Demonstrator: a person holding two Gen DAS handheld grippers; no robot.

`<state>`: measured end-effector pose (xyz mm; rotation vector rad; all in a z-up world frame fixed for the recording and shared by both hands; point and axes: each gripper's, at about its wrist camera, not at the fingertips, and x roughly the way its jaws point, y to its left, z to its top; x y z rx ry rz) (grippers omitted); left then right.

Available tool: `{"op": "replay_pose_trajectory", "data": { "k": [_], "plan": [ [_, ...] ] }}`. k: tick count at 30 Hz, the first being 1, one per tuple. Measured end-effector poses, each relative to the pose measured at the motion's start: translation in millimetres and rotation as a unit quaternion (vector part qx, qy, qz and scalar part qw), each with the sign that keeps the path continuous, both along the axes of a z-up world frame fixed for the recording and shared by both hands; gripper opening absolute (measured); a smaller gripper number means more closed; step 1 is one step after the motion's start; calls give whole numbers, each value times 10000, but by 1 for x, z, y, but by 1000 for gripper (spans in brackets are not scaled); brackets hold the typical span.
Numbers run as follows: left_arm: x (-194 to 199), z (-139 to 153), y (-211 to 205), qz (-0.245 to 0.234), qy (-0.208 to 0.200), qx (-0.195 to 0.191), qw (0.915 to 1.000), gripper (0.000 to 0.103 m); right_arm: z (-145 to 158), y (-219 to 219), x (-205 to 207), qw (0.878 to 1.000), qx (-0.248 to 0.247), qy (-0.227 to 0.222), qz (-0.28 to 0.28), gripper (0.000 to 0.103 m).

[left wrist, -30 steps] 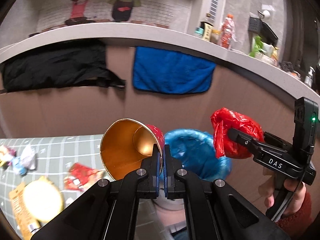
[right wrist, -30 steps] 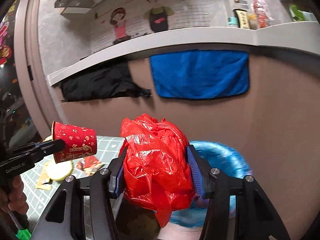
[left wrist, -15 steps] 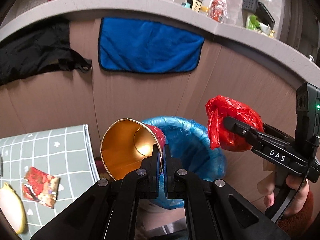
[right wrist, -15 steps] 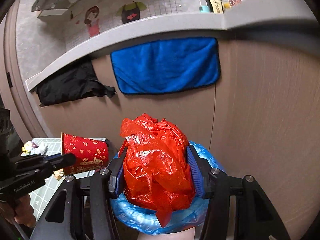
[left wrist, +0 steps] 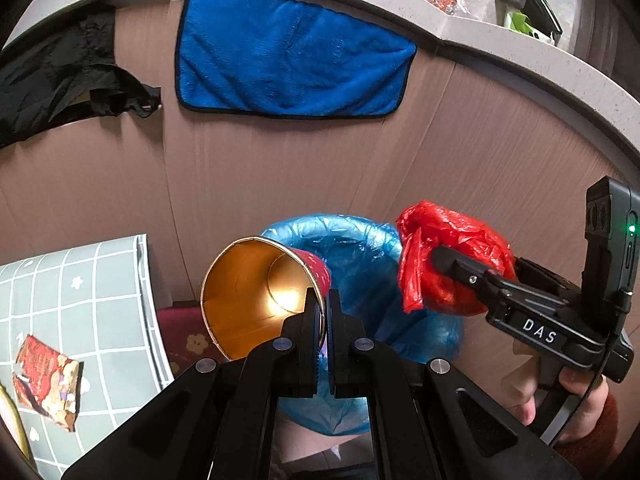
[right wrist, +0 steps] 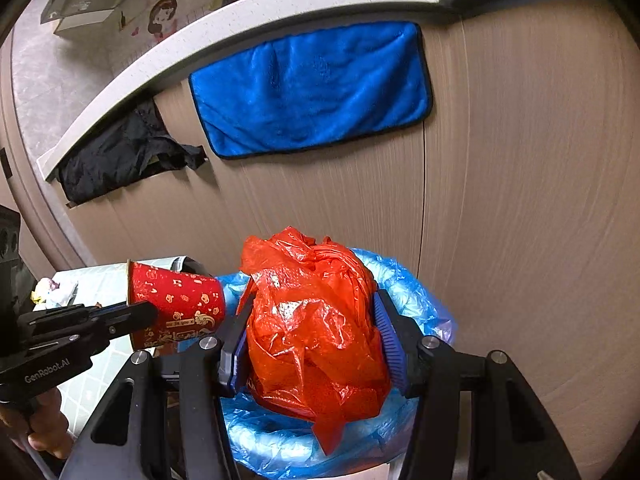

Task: Collect trash
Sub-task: 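Open both grippers to drop the bag and cup into the bin, then move both grippers back to the table toward the snack bags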

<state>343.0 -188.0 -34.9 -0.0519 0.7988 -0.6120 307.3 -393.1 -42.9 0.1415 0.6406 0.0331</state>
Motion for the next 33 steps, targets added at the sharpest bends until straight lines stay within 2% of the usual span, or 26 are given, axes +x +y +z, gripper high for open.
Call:
{"op": "replay_pose_trajectory", "data": {
  "k": [6,8,9,11,12,14,19,23,27,31,33],
  "plan": [
    [11,-10,-10,-110,179,-134,9997,3,-7,-4,9,10000,17,87,-34,51],
    [18,-14,-9,-123,405,-285,9987,8,-9,-6,10,9999,91,96,17,55],
    [20,-15,-6,-81,474,-420,9980,13,-12,-8,11,9998,161,128,67,61],
    [22,-13,0,32,463,-580,9972,46,-15,-8,11,9996,201,206,50,65],
    [23,-10,5,84,428,-684,9967,49,-17,-9,10,9996,197,202,-1,65],
    [23,-4,14,137,392,-788,9960,49,-17,-11,7,9996,210,183,-46,65],
    [16,8,50,527,290,-686,9958,49,-7,-7,-8,9997,232,83,-58,65],
    [-2,9,98,892,272,-586,9939,49,16,21,-28,9998,12,-198,100,65],
    [-24,8,158,1349,236,-469,9895,49,30,44,-37,9989,-4,-372,284,65],
    [-41,10,235,2002,57,-262,9794,49,45,93,-44,9962,4,-491,725,65],
    [-46,11,285,2470,-36,-166,9689,49,49,125,-42,9943,-101,-436,966,65]
  ]
}}
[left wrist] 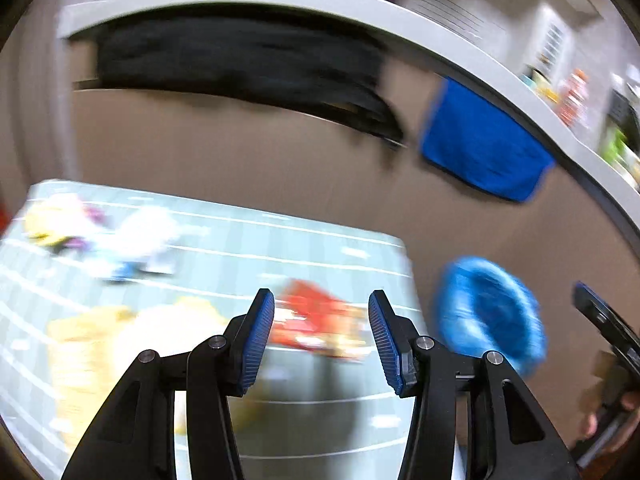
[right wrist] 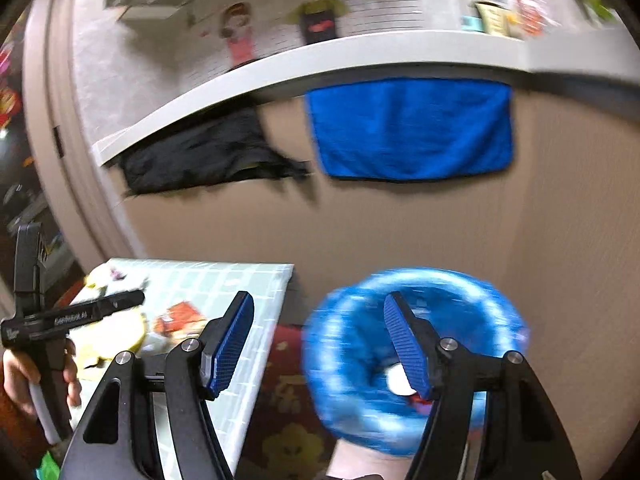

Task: Collect trash
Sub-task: 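Move both grippers back to the table toward the snack bags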

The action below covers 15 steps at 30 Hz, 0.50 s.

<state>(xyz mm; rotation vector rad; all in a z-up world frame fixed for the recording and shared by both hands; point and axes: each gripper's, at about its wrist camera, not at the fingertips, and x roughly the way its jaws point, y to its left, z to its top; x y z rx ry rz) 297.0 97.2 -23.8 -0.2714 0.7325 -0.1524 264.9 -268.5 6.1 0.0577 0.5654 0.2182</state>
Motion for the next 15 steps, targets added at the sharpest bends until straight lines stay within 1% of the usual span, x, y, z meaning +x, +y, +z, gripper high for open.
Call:
{"op": "replay_pose_trajectory", "data": {
  "k": [2,4,6,7,8,10,11,12,13,15],
  "plan": [
    [-3,2,47,394,-74,22,9992,49,1,30,2,9997,-111,73,228,65],
    [-2,4,97,887,-163,45,9959,49,1,61,3,9987,-204,123,450,65],
    [5,3,147,1440,-160,-14,9894,49,1,93,6,9974,-325,145,623,65],
    [12,2,174,1699,-146,-138,9853,49,0,105,5,9969,-365,148,681,65],
    [19,1,189,1801,-150,-230,9833,49,-2,120,6,9963,-391,165,743,65],
    [40,-4,214,1809,-137,-422,9825,49,-7,146,9,9951,-388,251,875,65],
    [55,-8,225,1683,-69,-489,9845,49,-10,160,9,9940,-382,312,976,65],
    [70,-12,232,1595,-4,-521,9858,49,-16,184,9,9916,-452,416,1140,65],
    [84,-18,237,1538,73,-493,9868,49,-20,196,8,9903,-539,456,1200,65],
    [109,-33,242,1470,291,-265,9884,49,-22,204,6,9892,-609,478,1246,65]
  ]
}}
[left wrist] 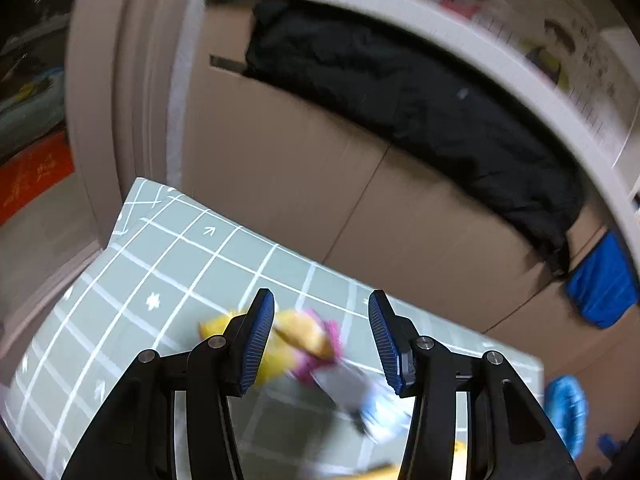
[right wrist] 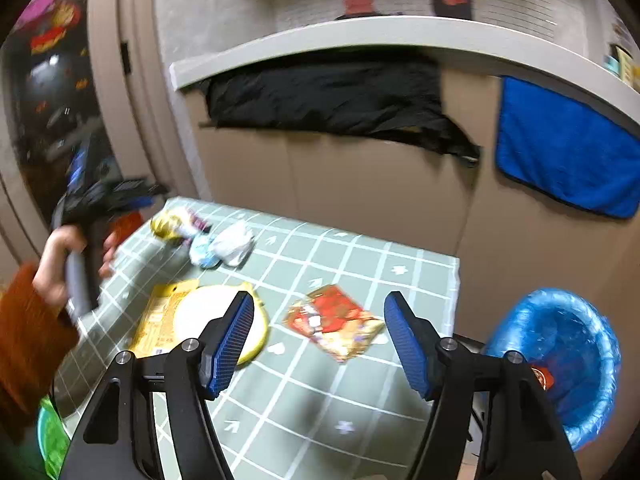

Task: Collect trash
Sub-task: 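Move both grippers back to the table toward the snack bags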

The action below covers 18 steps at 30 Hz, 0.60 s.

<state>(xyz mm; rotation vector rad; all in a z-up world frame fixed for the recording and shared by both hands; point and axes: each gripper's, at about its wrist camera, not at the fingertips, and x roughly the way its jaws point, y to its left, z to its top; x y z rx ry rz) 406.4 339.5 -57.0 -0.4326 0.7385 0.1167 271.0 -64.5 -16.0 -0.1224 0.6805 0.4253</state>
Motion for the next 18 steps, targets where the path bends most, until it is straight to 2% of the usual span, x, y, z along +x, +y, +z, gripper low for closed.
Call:
{"op": "replay_pose_trajectory", "data": {
  "k": [2,5,12,18],
  "plan": [
    [15,-18,2,-97,344,187,9992,49,-5,18,-1,9998,-160,38,94,65],
    [8,-40,-1,-380,634,88,9972,49,-10,33,0,9992,-316,87,212,65],
    [-60,-58,-14,-982,764,-209,9920,49,-27,52,21,9980,-320,402,370,65],
    [-117,-52,-20,-990,747,-186,9921,49,-45,87,21,9938,-343,507,929,65]
  ]
}}
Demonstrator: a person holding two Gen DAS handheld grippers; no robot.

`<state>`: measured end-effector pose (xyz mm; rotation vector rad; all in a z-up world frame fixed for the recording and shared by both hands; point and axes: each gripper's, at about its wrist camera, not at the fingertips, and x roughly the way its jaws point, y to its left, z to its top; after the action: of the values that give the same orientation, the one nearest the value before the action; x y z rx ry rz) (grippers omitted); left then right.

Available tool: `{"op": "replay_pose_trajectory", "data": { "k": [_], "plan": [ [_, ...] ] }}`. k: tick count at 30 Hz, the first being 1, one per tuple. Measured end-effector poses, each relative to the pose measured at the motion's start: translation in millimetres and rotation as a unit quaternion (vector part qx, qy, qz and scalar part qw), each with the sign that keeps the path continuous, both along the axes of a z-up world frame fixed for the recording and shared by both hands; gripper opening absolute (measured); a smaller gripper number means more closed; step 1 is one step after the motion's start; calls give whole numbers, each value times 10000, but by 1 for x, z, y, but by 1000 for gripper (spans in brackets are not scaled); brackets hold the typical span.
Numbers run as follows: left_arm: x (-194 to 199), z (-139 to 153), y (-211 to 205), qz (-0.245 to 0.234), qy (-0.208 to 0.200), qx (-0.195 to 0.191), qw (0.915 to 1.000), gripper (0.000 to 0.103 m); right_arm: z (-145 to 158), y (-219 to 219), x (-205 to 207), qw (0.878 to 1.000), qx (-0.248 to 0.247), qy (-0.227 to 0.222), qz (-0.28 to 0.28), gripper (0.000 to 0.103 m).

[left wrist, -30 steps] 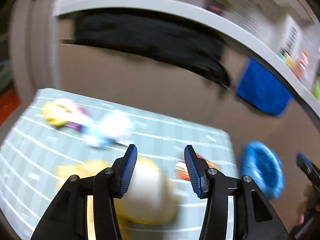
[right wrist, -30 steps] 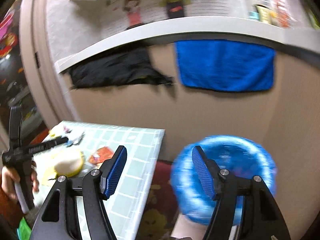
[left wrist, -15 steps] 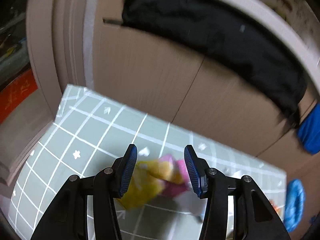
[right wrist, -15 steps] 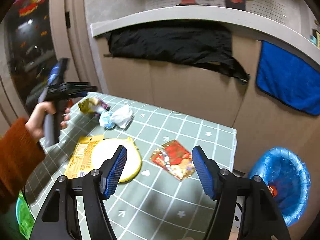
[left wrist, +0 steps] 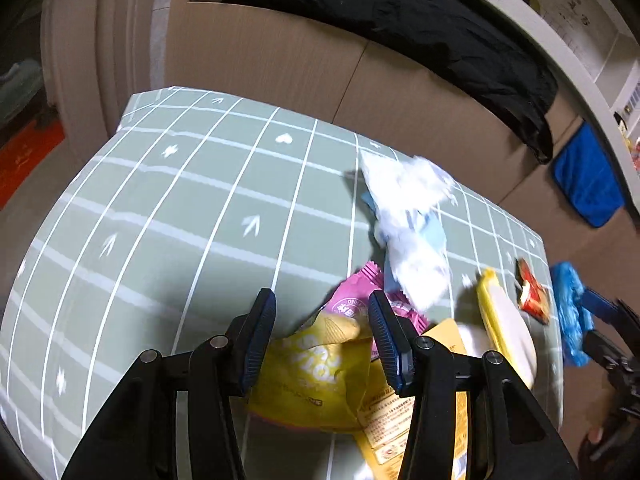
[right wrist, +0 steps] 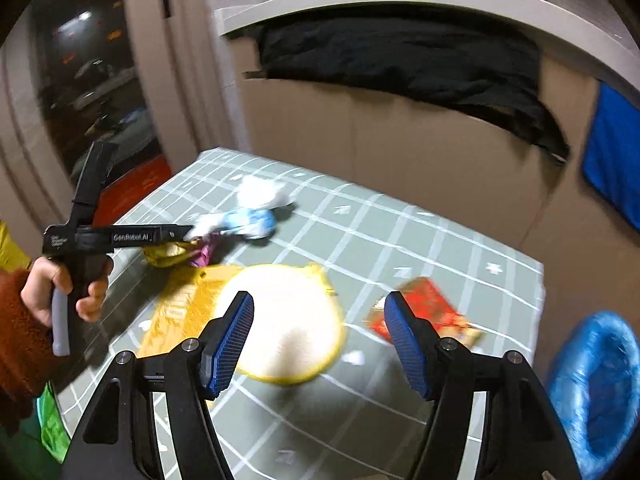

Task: Collect trash

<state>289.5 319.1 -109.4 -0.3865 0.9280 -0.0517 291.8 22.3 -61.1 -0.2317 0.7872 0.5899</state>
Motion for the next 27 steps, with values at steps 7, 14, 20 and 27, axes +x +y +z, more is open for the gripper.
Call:
{"op": "replay_pose_trajectory", "data": {
  "k": [7,14,20,27],
  "plan": [
    [-40,0,11,358,-20,-14,9994,49,-17,43,-29,9974,-56,181,696,65],
    [-71,5,29,627,-197,-261,9975,49,-56,58,-61,9904,-34,924,1023,63],
    [-103,18,42,824,-377,-330,9953,49,-81,68,-54,9858,147,1397,916,70],
    [-130,25,58,1136,-508,-333,9917,49,-96,109,-81,9864,-761,861,1173,103]
  ]
}}
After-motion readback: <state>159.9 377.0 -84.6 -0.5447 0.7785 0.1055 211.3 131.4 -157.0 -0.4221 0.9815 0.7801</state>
